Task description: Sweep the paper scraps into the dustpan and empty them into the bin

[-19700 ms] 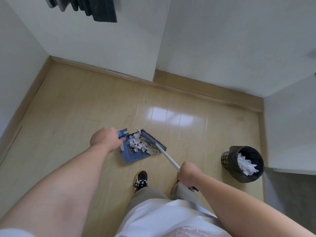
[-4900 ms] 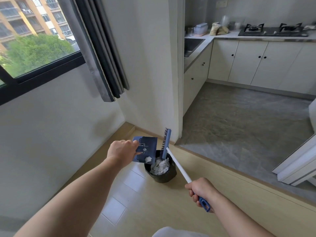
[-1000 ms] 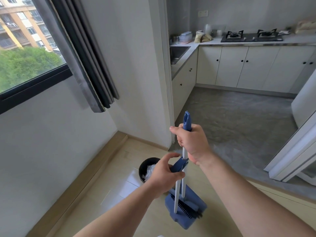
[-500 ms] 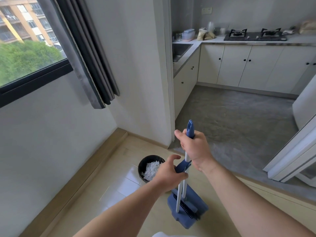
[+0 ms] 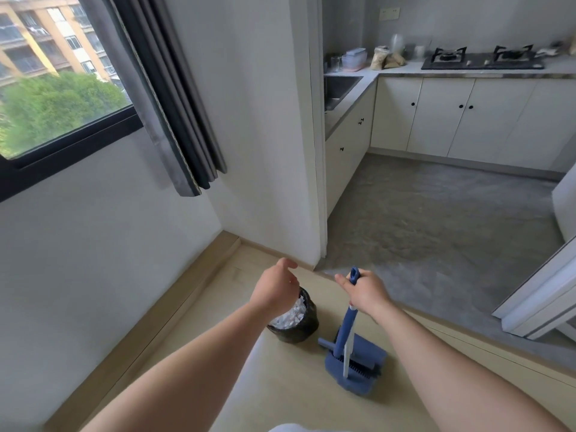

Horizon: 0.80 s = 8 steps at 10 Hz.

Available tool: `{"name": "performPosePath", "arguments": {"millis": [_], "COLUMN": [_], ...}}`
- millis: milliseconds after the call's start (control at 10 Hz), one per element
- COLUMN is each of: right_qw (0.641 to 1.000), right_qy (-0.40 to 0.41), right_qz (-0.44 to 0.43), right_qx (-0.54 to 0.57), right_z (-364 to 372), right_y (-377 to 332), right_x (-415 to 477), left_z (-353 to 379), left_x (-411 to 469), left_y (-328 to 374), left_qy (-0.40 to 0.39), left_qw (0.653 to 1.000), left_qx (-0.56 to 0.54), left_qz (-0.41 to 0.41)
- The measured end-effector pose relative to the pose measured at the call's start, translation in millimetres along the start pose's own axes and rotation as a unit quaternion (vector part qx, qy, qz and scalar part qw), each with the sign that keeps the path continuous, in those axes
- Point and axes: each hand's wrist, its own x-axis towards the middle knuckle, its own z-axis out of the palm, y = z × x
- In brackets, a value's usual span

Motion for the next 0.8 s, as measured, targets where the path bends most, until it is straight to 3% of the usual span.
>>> {"name": "performPosePath", "arguments": {"millis": [500,800], "right_qw": [0.997,0.998], "right_qy": [0.043,0.003], "right_qz": [0.06,0.047], "right_qx": [0.032,0.035], "right_z": [-2,-8], "right_y": [34,41], "right_x": [28,8], "left_z": [-1,0], "left_x": [9,9], "left_y": [-7,-1], "left_qy": [0.068,0.106], "left_qw": [0.997,0.991], "left_qx": [-0.026,-0.059], "left_qz": [0.041,0.064]}}
